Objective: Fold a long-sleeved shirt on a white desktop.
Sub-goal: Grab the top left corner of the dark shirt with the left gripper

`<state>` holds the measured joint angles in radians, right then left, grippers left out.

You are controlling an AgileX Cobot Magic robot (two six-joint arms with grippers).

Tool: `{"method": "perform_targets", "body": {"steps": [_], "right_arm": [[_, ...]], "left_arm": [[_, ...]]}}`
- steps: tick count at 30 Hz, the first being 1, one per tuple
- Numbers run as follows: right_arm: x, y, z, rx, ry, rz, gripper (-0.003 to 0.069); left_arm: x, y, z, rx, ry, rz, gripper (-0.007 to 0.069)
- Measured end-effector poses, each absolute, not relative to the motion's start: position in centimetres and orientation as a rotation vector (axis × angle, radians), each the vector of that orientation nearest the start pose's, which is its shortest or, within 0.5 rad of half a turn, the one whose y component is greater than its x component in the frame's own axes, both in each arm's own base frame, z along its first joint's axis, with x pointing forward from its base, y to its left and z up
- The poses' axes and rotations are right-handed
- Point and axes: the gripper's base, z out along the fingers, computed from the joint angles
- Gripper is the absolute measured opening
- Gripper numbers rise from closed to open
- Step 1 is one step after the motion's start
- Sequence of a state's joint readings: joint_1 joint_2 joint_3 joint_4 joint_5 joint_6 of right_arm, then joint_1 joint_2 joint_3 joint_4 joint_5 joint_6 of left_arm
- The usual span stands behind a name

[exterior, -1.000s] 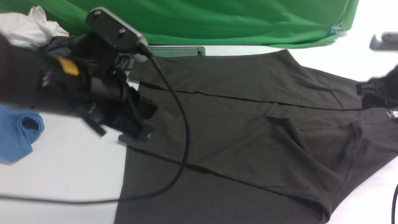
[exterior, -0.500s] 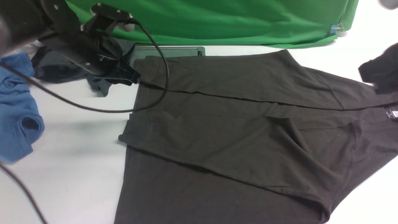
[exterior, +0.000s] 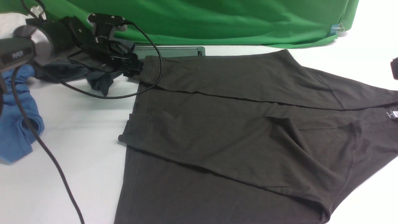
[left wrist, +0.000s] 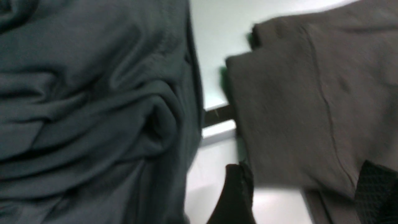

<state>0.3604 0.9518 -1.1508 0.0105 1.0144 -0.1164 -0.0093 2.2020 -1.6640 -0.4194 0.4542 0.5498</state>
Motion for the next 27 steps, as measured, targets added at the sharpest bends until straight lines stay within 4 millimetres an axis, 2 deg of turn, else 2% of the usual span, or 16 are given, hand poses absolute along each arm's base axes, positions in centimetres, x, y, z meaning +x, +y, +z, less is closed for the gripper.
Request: {"method": "perform_targets", "body": {"steps": [5,10,22,25,27], "right_arm": [[15.8,6.1,40.6,-0.541,2.246,0.153,0.0174],[15.8,6.1,40.6,-0.541,2.249,0.154,0.0178],[15.8,6.1,40.6,-0.541,2.249,0.156,0.0186],[15.8,6.1,40.6,-0.541,2.250,0.156,0.0186],[15.7,6.1,40.6,-0.542,2.255,0.156,0.0187]], "left_arm": [[50.1,-2.2,15.9,0.268,2.409,-0.169,0.0482],[50.5,-2.3,14.5,0.240,2.428,-0.196,0.0421],[50.8,-2.3,13.7,0.234,2.439,-0.205,0.0370],[50.7,-2.4,13.8,0.242,2.449,-0.213,0.0313],[50.4,-2.4,14.2,0.277,2.465,-0.207,0.0209]]}}
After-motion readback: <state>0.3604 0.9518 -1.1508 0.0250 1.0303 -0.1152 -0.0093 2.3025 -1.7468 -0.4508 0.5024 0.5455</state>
